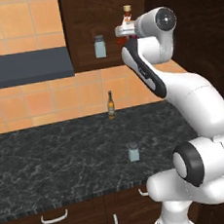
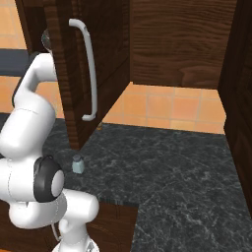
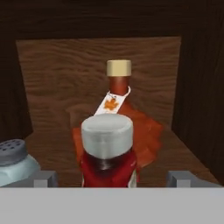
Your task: Put the shaker and condiment bottle from the counter next to their counterparts in the cabinet.
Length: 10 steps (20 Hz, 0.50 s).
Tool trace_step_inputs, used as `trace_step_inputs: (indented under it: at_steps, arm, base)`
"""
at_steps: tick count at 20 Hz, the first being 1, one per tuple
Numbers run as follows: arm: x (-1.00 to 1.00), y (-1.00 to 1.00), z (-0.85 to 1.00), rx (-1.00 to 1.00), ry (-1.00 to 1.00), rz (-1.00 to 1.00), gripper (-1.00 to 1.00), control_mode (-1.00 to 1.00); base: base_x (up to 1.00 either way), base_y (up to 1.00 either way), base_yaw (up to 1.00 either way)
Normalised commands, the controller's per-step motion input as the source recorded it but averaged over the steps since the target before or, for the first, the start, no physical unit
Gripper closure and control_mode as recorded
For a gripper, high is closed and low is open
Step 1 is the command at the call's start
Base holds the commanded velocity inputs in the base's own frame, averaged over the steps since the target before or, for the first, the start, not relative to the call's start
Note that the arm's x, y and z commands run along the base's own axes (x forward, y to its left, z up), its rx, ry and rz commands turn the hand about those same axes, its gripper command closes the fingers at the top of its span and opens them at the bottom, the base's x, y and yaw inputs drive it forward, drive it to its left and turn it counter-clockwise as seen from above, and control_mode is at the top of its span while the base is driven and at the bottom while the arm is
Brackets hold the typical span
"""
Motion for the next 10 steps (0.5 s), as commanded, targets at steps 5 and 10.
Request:
trace_step_inputs:
  at_steps: [5, 10]
  arm:
    - [-0.96, 0.00, -0.08, 0.03, -0.05, -0.01, -1.00, -1.00]
    - [-0.99, 0.00, -0.10, 0.06, 0.00, 0.00, -1.00, -1.00]
  base:
    - [0.00, 0.00, 0.00]
    - [0.00, 0.00, 0.00]
